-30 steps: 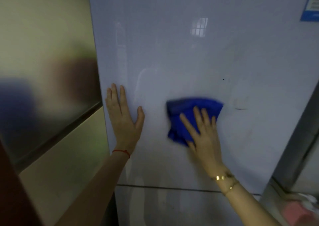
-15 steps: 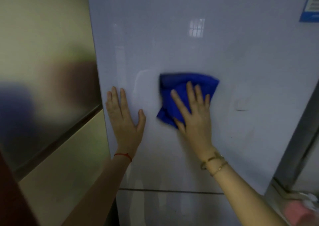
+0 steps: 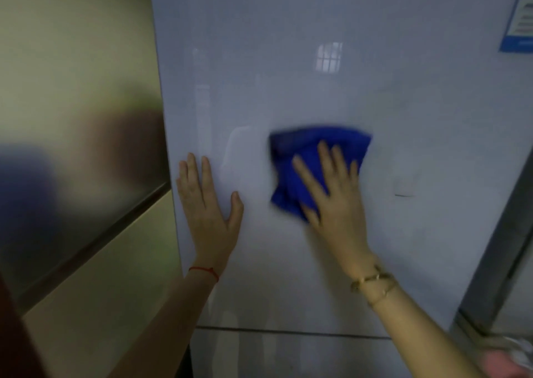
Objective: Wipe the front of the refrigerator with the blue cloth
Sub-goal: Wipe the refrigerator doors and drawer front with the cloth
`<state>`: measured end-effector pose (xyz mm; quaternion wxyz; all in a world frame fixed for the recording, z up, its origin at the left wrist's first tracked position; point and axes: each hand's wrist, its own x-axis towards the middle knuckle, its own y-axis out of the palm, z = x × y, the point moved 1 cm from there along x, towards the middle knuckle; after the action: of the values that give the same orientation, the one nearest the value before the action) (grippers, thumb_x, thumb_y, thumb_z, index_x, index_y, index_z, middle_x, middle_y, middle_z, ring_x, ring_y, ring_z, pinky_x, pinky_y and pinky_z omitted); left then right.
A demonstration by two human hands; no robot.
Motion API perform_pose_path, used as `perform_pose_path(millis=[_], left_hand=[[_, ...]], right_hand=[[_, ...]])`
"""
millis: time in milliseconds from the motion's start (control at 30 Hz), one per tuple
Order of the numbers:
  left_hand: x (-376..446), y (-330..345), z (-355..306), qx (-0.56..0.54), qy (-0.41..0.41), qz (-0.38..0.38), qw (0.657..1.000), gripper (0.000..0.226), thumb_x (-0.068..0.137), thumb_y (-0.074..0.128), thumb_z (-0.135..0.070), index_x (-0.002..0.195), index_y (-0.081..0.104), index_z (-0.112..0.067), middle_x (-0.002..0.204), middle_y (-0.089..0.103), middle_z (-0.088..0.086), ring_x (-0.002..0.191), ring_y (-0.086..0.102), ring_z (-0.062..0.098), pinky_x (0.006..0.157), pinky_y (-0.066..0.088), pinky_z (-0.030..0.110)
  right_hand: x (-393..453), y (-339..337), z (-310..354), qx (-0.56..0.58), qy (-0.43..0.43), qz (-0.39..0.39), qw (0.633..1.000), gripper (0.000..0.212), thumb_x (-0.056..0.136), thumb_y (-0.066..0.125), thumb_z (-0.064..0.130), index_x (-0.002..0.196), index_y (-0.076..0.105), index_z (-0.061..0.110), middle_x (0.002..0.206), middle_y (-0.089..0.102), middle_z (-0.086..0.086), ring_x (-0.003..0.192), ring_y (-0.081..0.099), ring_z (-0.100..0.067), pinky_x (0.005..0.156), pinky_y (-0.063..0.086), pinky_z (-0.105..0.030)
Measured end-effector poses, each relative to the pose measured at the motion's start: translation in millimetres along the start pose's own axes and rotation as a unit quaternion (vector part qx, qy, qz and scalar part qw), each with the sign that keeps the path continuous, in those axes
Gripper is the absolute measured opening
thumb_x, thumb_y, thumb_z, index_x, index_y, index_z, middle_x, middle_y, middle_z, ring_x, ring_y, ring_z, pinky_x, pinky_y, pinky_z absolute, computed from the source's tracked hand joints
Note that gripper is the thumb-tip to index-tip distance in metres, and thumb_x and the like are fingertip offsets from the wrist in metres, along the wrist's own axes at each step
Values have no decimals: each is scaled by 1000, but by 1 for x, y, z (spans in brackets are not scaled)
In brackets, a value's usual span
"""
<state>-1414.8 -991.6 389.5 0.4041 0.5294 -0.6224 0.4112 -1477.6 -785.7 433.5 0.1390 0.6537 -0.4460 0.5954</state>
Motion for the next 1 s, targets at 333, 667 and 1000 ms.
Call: perform_pose_path(millis=[333,667,1000], left_hand=[[1,0,-18,-1,30,-24,999,61,97,54,-20,149,33,5,160,26,22,152,19,38,127,11,51],[-1,14,-35,3,50,-30,998,61,96,54,-21,149,34,2,160,25,21,152,19,37,127,11,50],[-2,18,-34,11,53,-31,998,61,98,48,-25,151,31,1,160,25,23,151,19,40,127,9,49]], right_hand=[[-1,-38,-83,24,180,-71,981,52,97,41,24,147,31,13,157,10,-20,147,2,-35,121,-5,-44],[-147,-4,-72,1,134,48,990,51,87,44,25,136,40,12,160,-4,-3,149,-1,-23,118,12,-51],[-51,-14,-71,26,57,-22,998,60,92,53,27,147,30,21,159,11,-10,148,4,-29,121,0,-46]])
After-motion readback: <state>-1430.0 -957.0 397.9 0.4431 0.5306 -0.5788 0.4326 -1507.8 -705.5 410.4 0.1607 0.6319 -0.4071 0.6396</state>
